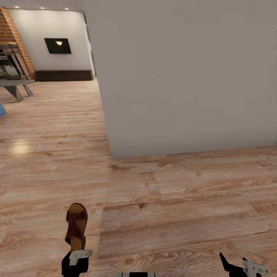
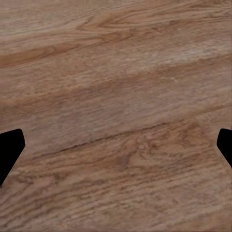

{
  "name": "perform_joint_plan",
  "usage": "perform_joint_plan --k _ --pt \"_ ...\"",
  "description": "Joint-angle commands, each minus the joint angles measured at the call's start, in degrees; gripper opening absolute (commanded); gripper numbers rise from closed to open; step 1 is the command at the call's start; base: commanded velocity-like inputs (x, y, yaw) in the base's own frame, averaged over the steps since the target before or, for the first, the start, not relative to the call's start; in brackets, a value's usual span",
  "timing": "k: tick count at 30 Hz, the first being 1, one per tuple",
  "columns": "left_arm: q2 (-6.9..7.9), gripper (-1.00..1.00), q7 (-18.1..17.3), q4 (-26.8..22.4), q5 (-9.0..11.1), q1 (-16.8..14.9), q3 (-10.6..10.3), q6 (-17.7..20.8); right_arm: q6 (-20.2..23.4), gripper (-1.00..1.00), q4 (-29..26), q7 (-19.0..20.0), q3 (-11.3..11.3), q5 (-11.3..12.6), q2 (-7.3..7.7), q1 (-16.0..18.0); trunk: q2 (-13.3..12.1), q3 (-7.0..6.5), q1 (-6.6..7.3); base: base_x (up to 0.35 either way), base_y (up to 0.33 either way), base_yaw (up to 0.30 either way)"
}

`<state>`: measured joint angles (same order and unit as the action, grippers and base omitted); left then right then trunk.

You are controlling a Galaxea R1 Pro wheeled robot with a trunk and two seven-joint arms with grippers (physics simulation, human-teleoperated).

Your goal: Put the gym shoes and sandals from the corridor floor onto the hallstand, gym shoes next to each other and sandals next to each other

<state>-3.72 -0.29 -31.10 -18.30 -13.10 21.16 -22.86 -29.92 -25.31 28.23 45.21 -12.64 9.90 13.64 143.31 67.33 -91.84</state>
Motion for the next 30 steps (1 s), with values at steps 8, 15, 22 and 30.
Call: perform_joint_plan --k 8,15,22,30 --pt "-0.19 -1.0 -0.1 0.2 -0.5 0.0 0.4 -0.3 -0.6 1.0 1.8 0.6 0.5 -0.5 -0.06 0.1 -0.9 -2.38 0.6 0.0 0.0 0.0" --pt "-0.2 -1.0 -0.1 0.3 -0.5 0.0 0.4 -0.3 -0.6 1.0 2.1 0.5 0.5 -0.6 -0.06 0.1 -3.7 -4.26 2.14 0.0 0.0 0.0" --pt "-0.15 -1.0 -0.1 0.3 -0.5 0.1 0.4 -0.3 -0.6 1.0 2.9 0.4 0.4 -0.6 -0.06 0.1 -6.5 -6.15 3.68 0.0 0.0 0.0" --pt "-0.14 -1.0 -0.1 0.2 -0.5 0.1 0.4 -0.3 -0.6 1.0 3.0 0.4 0.4 -0.6 -0.03 0.1 -9.7 -8.3 5.43 0.0 0.0 0.0"
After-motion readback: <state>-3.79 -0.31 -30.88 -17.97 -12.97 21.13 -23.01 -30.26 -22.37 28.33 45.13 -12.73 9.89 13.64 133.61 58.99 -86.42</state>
